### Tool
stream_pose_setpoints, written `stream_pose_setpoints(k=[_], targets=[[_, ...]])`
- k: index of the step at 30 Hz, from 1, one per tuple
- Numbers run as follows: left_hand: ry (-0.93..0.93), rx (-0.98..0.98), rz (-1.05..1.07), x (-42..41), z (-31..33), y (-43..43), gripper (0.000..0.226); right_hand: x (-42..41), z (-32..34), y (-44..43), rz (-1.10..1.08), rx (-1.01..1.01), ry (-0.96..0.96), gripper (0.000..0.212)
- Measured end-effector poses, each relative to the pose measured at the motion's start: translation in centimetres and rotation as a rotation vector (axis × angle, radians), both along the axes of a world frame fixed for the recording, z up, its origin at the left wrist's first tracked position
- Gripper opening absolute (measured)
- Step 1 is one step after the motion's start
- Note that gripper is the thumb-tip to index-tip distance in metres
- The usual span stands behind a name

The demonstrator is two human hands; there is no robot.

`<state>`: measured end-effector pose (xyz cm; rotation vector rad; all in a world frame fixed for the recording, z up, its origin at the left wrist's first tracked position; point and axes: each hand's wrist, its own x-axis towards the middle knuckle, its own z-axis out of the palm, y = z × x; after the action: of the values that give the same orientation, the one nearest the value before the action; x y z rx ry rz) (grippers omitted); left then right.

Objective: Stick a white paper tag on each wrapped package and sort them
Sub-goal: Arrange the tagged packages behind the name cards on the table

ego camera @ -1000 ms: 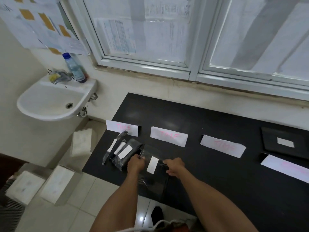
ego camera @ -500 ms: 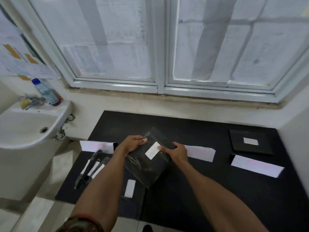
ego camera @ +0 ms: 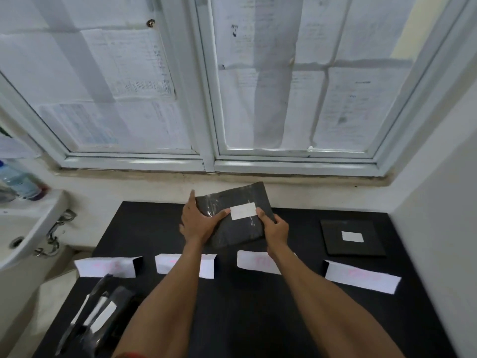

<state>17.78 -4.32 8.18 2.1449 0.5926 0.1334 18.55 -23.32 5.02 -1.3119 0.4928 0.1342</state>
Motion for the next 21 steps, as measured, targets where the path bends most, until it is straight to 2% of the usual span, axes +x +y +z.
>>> stream_pose_setpoints(k=[2,3,13,18,19,21], targets=[[-0.029,-0.289,0.023,0.3,-0.5,0.7,0.131,0.9,0.1,1.2,-0.024,0.006,-0.012,0.025],[-0.041,-0.356,0.025,0.5,-0.7,0.9,0.132,1.4,0.0,1.8,-0.026,0.008,-0.017,0.023],[0.031,-0.244,-0.084,4.2,-2.3,11.5,0.135,4.1,-1.6,13.3,-0.042,-0.054,0.048,0.022],[0.123,-0.262,-0.097,6.2,-4.2,17.0,0.134,5.2,-3.5,17.6,0.035,-0.226,0.085,0.026],[0.171,-0.280,-0.082,6.6,-4.9,17.9,0.129,5.6,-4.3,18.2,0.077,-0.295,0.105,0.028],[0.266,-0.297,-0.069,7.0,-5.8,19.2,0.103,5.7,-5.8,18.8,0.185,-0.403,0.167,0.031]])
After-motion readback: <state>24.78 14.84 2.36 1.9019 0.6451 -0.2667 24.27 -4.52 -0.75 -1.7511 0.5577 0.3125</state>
